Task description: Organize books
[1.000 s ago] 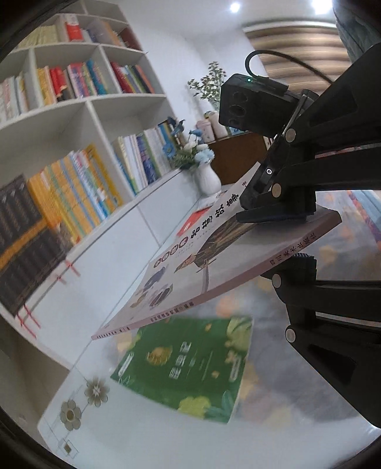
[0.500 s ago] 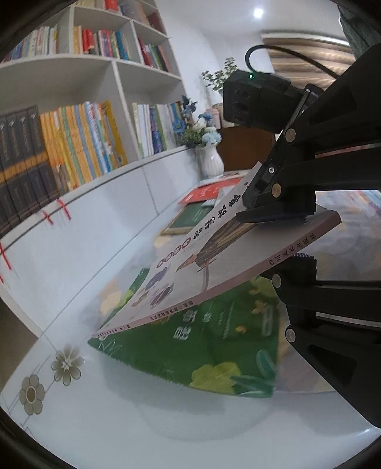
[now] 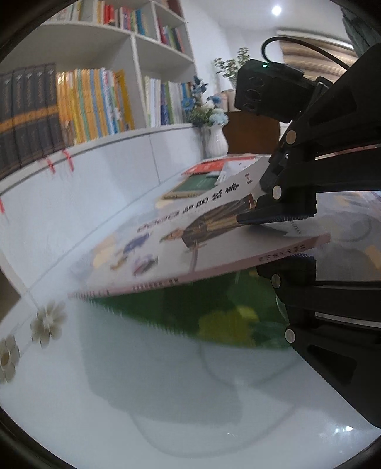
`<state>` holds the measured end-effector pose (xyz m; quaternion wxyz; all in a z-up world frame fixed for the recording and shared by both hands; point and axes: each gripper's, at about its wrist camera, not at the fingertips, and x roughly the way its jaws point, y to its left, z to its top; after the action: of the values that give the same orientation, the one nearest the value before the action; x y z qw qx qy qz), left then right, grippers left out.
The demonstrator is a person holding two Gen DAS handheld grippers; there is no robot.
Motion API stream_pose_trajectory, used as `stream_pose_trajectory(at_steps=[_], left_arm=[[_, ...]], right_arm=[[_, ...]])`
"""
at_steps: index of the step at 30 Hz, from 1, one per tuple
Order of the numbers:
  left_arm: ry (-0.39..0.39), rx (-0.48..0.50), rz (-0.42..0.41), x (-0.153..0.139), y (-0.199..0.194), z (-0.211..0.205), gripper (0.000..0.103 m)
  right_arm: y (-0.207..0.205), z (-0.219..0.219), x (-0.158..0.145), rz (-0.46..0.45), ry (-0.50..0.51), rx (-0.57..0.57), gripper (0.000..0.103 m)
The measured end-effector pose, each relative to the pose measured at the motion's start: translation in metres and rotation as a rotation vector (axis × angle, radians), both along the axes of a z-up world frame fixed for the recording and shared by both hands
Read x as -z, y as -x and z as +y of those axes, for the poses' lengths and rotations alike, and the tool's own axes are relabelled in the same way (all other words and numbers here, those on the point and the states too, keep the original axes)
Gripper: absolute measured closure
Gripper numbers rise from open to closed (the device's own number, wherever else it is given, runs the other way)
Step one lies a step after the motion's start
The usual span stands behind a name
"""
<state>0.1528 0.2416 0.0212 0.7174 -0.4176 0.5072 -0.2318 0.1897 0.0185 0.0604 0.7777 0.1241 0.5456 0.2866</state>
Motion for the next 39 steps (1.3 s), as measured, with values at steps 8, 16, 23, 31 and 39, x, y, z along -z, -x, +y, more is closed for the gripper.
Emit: stream_pose_trajectory(at_steps=[8, 16, 23, 31, 39], left_arm=[[-0.249, -0.087, 0.062, -0.001, 0.029, 0.024, 0.091], [-0.302, -0.120, 0.055, -0.010, 0.039, 0.033, 0.091], [-0.408, -0.174, 0.031, -0.009, -0.013, 0.019, 0.088], [-0.455, -0.146, 0.056, 0.001, -0.030, 0.007, 0.088], [-0.490, -0.109, 0.047, -0.001, -0.023, 0.000, 0.088]], right_arm=[[0.005, 0.004, 0.007, 0.025, -0.027, -0.009, 0.066], [0.022, -0.006, 0.004, -0.006, -0.003, -0.032, 0.066], [-0.035, -0.027, 0.017, -0.033, 0.068, 0.083, 0.066], [-0.055, -0.013, 0.033, 0.001, 0.089, 0.098, 0.064], [-0.034, -0.003, 0.024, -0.039, 0.191, 0.057, 0.065]])
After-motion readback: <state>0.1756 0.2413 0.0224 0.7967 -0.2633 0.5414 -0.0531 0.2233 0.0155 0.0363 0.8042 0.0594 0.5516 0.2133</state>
